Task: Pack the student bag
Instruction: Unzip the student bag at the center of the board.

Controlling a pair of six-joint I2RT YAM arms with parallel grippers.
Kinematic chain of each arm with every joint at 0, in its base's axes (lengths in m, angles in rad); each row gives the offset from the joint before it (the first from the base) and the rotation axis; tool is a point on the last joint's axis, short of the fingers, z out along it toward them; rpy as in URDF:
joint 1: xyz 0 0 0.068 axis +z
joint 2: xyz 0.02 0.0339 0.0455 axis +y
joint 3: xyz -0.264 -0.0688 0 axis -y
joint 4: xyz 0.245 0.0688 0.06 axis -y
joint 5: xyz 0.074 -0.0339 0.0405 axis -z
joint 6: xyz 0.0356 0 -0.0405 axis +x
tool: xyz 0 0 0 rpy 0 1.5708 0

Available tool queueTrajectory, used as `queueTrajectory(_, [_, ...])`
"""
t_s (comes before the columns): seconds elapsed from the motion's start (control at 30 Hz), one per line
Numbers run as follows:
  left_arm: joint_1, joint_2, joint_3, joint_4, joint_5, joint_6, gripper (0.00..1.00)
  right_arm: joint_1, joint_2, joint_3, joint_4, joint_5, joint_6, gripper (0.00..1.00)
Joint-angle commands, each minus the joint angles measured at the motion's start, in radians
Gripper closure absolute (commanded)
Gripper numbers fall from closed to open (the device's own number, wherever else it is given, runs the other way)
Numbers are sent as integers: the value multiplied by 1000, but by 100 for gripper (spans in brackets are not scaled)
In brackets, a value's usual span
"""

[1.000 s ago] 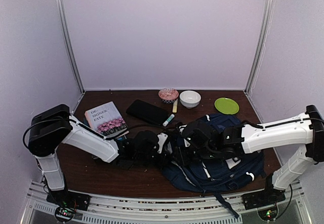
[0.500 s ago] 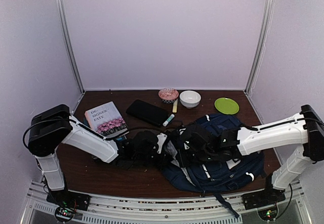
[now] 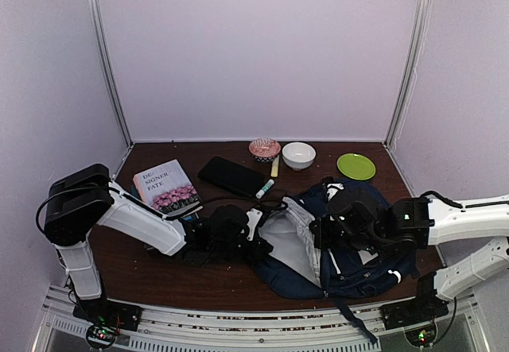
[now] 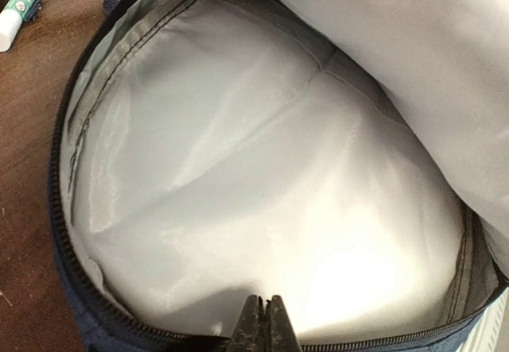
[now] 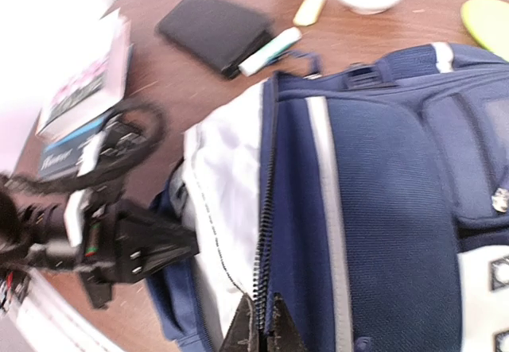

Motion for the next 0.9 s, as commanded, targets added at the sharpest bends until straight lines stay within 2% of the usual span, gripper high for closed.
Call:
queueTrajectory(0.0, [15,-34,21,-24,-4,-7,100,-3,-18,36,-201,274,77,100])
queueTrajectory(0.2, [15,-70,26,-49,-15,0,100,36,-19,131,-222,363,-10,100])
queueTrajectory(0.4, [14,-70,50,-77,-29,13,100,66,-41,177,-157,335,-128,100])
queueTrajectory(0.6, [32,-42,80,-89,-4,2,100,82,-67,66,-30,221,-156,100])
queueTrajectory(0.87, [43,-87,83,-105,16,5,100,92,-64,-59,12,132,-77,100])
